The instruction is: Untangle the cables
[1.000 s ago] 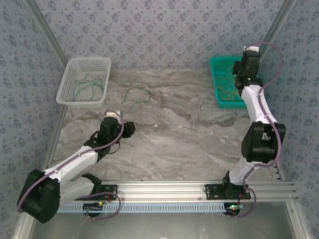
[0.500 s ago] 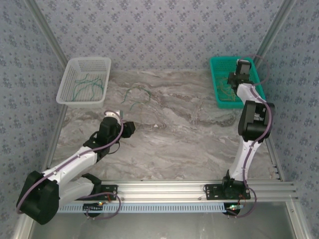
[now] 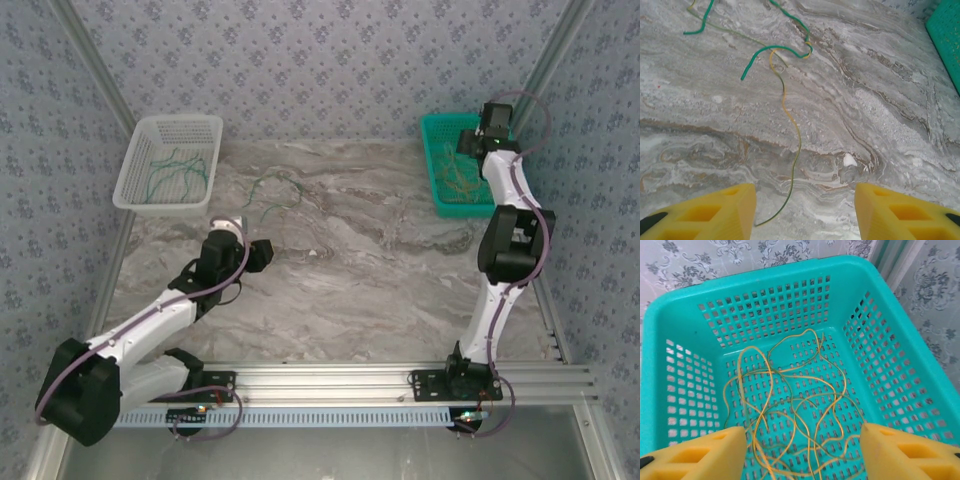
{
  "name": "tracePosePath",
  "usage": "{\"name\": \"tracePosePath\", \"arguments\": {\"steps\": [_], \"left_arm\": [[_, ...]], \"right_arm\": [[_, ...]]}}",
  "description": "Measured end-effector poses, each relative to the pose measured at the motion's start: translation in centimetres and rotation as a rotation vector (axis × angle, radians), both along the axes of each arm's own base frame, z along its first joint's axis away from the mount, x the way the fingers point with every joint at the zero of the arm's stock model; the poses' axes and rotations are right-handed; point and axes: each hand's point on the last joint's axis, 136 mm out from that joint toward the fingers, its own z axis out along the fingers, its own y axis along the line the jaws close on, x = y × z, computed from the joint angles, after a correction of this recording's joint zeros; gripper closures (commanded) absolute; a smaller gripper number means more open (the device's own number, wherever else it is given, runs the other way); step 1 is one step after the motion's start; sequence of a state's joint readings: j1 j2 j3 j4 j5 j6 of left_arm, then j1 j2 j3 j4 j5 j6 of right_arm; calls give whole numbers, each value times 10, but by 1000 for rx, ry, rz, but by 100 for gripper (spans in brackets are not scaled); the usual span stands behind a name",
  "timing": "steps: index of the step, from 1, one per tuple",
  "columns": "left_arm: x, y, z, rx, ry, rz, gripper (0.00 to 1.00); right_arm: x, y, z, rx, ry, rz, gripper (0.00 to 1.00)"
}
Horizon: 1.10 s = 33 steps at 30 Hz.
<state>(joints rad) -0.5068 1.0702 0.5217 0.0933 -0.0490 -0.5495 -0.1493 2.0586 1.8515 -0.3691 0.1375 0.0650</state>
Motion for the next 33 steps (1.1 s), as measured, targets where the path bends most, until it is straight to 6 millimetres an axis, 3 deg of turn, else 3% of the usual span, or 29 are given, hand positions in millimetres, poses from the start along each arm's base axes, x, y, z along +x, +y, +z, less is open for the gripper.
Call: {"name": "tracePosePath", "arguments": {"steps": [2, 5, 7, 11, 13, 15, 19, 21, 24, 29, 33], "left_arm": [[4, -1, 6, 3, -13, 1, 42], [12, -1, 15, 6, -24, 8, 38], [21, 1, 20, 7, -26, 20, 37], [45, 10, 23, 12, 19, 50, 35], [60, 13, 23, 22, 48, 55, 34], [73, 12, 20, 51, 76, 39, 26], [94, -2, 13, 124, 145, -32, 21], [108, -11, 8, 159, 178, -75, 21], [122, -20, -5, 206, 223, -129, 21], [127, -22, -40, 287, 314, -181, 23], [128, -16, -67, 347, 374, -186, 36]], "right_arm": [[-9, 6, 15, 8, -11, 10, 35], [-27, 30, 38, 36, -41, 59, 35], [-44, 59, 52, 62, -64, 120, 35], [-84, 145, 66, 130, -129, 338, 34], [-105, 191, 65, 165, -157, 469, 34], [-126, 236, 56, 183, -170, 599, 34], [-164, 292, 16, 196, -137, 774, 34], [-177, 302, -7, 197, -99, 811, 34], [-188, 301, -28, 191, -63, 821, 34], [-201, 294, -30, 180, -70, 819, 34], [-210, 290, -24, 178, -91, 819, 34]]}}
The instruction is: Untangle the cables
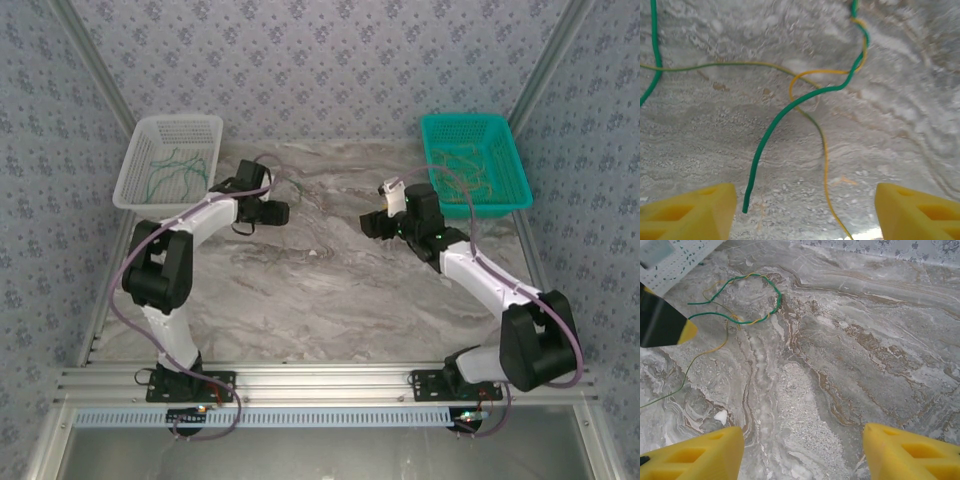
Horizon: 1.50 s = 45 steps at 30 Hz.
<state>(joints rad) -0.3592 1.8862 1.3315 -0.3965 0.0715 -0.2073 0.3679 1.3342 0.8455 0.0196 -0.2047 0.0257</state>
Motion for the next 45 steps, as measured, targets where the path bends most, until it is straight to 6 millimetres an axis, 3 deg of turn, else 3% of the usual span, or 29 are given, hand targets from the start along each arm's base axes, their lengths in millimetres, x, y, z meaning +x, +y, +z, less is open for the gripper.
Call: {"name": "tracePosePath", "arguments": {"steps": [2, 4, 6, 7, 10, 11, 18, 29, 39, 45], "left_arm": [[0, 4, -9, 22, 17, -2, 40], [2, 8, -18, 35, 32, 5, 56], [5, 12, -24, 48, 39, 8, 66], [5, 14, -27, 55, 41, 9, 81], [7, 19, -28, 70, 39, 8, 91], [8, 19, -27, 70, 37, 7, 100], [6, 5, -16, 62, 10, -24, 100], [-37, -36, 49, -104, -99, -71, 100], [-61, -54, 41, -243, -78, -51, 100], [-68, -62, 48, -322, -101, -53, 100]], "right_arm": [[-4, -2, -2, -2, 1, -2, 34], [-6, -3, -4, -3, 4, -2, 34], [-7, -3, -4, -3, 6, -1, 34], [-7, -2, -4, -2, 5, 0, 34], [-7, 1, -3, 6, 1, 9, 34], [-8, 3, -2, 8, -1, 14, 34], [-12, 23, -11, 11, 13, 62, 34], [-8, 43, -22, 78, 67, 95, 27], [-3, 82, -65, 169, 189, 132, 23], [8, 106, -86, 198, 206, 159, 23]]}}
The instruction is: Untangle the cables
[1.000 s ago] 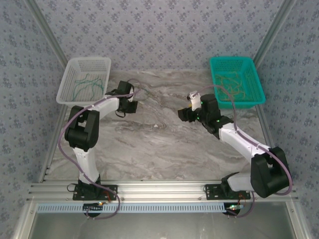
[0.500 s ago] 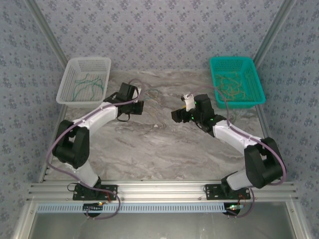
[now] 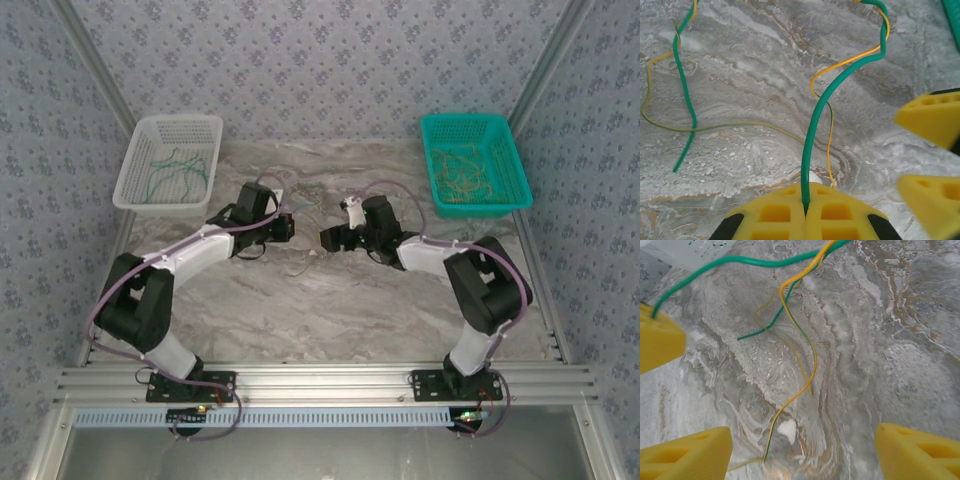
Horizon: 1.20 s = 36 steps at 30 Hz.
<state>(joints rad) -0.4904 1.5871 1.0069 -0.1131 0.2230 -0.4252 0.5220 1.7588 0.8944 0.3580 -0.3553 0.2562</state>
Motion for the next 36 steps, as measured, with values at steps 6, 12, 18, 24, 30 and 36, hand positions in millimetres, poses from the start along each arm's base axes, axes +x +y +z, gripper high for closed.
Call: {"name": "tracePosePath", "arguments": {"steps": [6, 12, 18, 24, 30, 36], "left_arm": [[-2, -6, 19, -63, -46, -2, 100], [-6, -8, 21, -95, -50, -2, 100], [-8, -6, 20, -105, -47, 9, 100], [-4, 14, 30, -95, -91, 93, 100], [4, 61, 39, -105, -127, 239, 100], [5, 96, 54, -97, -188, 337, 100]], "right_arm": [[18, 15, -18, 16, -4, -8, 23], [28, 36, -22, 41, -35, 7, 28], [37, 45, -16, 63, -63, 13, 76], [28, 42, -12, 20, -84, 33, 100], [6, 31, 9, -11, -133, 58, 100], [-6, 12, 16, -57, -150, 47, 100]]}}
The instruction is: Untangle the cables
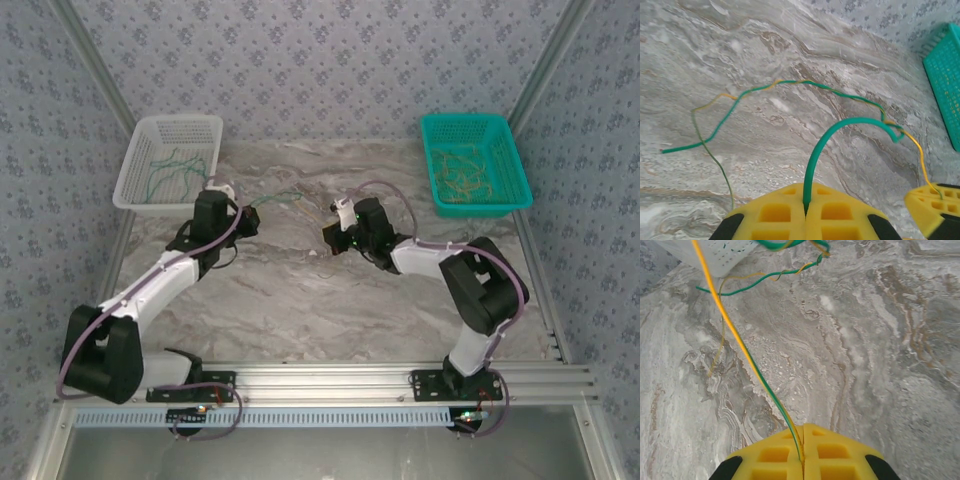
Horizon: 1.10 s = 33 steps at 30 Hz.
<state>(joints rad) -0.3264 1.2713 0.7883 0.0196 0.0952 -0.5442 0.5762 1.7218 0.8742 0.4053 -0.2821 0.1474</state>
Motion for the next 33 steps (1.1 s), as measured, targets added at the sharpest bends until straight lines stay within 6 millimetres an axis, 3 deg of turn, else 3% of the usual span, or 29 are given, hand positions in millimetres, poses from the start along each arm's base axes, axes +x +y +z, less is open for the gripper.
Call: {"name": "tracePosePath", "arguments": {"steps": [8, 19, 33], "left_arm": [[-2, 24, 3, 29, -9, 58, 100], [-9, 59, -8, 96, -4, 157, 100], [-15, 109, -12, 140, -1, 313, 100]], "right_arm": [[5, -33, 17, -11, -31, -70, 100], [12, -82, 43, -6, -32, -179, 100], [14, -175, 65, 3, 15, -436, 100]]}}
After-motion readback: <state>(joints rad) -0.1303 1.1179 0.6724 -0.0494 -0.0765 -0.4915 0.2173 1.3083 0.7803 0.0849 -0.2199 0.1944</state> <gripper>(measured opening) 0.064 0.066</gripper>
